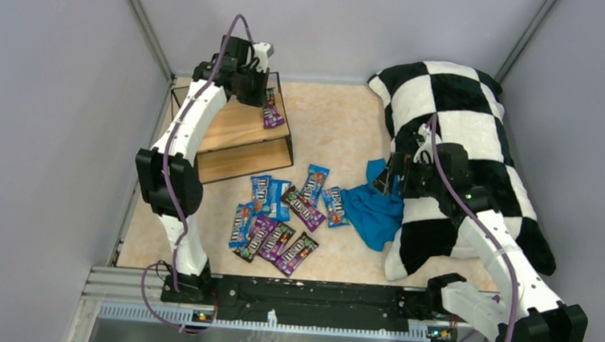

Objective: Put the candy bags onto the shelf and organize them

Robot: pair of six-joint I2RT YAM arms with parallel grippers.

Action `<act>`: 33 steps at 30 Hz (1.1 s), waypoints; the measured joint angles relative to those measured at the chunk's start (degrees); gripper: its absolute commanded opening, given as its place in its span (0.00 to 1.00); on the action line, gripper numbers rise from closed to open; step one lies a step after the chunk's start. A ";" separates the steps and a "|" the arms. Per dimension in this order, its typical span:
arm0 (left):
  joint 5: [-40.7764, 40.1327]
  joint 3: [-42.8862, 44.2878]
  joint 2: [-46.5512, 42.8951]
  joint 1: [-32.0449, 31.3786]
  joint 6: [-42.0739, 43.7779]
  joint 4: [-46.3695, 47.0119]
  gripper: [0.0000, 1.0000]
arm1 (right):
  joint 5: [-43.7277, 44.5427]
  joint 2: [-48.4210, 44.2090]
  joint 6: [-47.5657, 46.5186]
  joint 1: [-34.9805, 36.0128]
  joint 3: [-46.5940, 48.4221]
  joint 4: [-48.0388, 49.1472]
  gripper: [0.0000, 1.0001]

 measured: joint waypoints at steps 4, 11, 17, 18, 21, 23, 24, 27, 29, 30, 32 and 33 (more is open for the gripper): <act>1.57 1.51 1.57 0.76 -1.57 0.02 0.07 | -0.02 0.24 0.00 0.00 0.00 0.09 0.99; 4.63 2.25 2.73 1.11 -3.48 0.00 0.13 | -0.02 0.42 0.00 0.00 0.00 0.11 0.99; 5.90 3.52 3.15 1.11 -4.15 -0.26 0.15 | -0.04 0.42 0.02 0.00 0.00 0.11 0.99; 5.92 3.72 3.23 1.11 -4.31 -0.33 0.15 | -0.07 0.42 0.00 0.00 0.00 0.13 0.99; 6.05 4.39 3.67 1.22 -5.20 -0.68 0.14 | -0.07 0.42 0.02 0.00 0.00 0.15 0.99; 6.10 4.46 3.91 1.36 -5.79 -0.72 0.13 | -0.07 0.42 0.02 0.00 0.00 0.15 0.99; 6.10 4.46 3.98 1.42 -6.21 -0.83 0.13 | -0.07 0.42 0.02 0.00 0.00 0.17 0.99; 6.10 4.46 4.00 1.66 -7.37 -1.09 0.12 | -0.20 0.50 0.02 0.00 0.00 0.33 0.99; 6.10 4.46 4.00 1.70 -8.15 -1.11 0.12 | -0.33 0.72 0.02 0.00 0.00 0.52 0.99; 6.12 4.46 4.00 1.70 -8.41 -1.16 0.13 | -0.39 0.81 0.02 0.00 0.00 0.55 0.99; 6.16 4.46 4.00 1.75 -8.92 -1.14 0.14 | -0.46 0.90 0.02 0.00 0.00 0.55 0.99; 6.25 4.46 4.00 1.81 -9.27 -1.14 0.16 | -0.48 0.90 0.02 0.00 0.00 0.55 0.99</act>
